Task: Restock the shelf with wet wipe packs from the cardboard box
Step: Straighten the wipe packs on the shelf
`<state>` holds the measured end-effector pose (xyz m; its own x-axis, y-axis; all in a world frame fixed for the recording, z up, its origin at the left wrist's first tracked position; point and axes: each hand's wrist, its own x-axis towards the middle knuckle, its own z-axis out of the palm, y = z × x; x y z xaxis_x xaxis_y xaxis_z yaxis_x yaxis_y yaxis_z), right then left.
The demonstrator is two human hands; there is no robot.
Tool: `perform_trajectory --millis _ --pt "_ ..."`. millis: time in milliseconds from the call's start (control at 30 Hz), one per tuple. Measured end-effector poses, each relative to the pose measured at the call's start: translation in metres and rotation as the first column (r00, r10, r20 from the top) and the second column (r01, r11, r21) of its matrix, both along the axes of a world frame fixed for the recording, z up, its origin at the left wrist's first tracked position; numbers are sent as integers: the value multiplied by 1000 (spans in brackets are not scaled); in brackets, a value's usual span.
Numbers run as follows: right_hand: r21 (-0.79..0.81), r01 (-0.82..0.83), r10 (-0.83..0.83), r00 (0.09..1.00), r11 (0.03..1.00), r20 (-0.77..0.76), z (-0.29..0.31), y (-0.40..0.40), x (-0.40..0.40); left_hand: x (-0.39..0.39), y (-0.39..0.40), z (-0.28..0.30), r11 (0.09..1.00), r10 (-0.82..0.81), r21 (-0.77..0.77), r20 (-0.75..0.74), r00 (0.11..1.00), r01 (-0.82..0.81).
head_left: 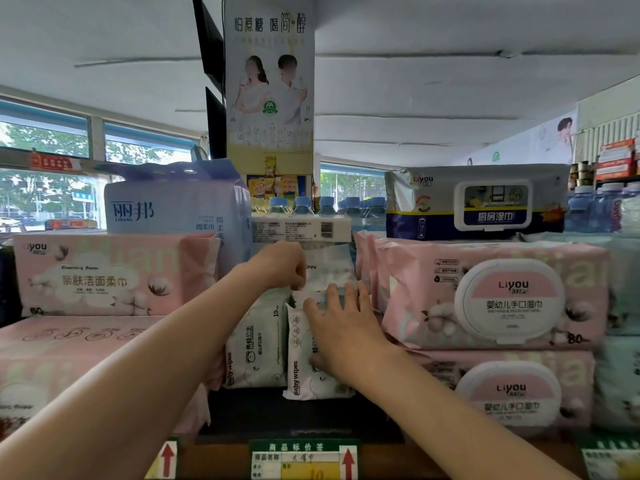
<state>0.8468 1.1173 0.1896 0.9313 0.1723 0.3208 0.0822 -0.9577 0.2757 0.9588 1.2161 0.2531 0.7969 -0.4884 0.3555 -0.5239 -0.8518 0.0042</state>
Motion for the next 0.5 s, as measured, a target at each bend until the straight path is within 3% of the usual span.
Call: perform_trajectory --millis 133,300,400,500 --pt "27 9 -10 999 1000 44 -2 4 2 0 3 2 999 21 -27 50 999 -20" --pt "-26 49 -51 998 998 -46 -5 3 7 -4 9 -7 996 -6 -85 71 997 12" --pt "-15 51 -52 998 999 -30 -5 4 10 -14 16 -7 981 -84 -170 33 996 89" --pt "-25 67 -68 998 997 -19 -7 5 10 -24 18 -3 987 -142 -96 -93 986 133"
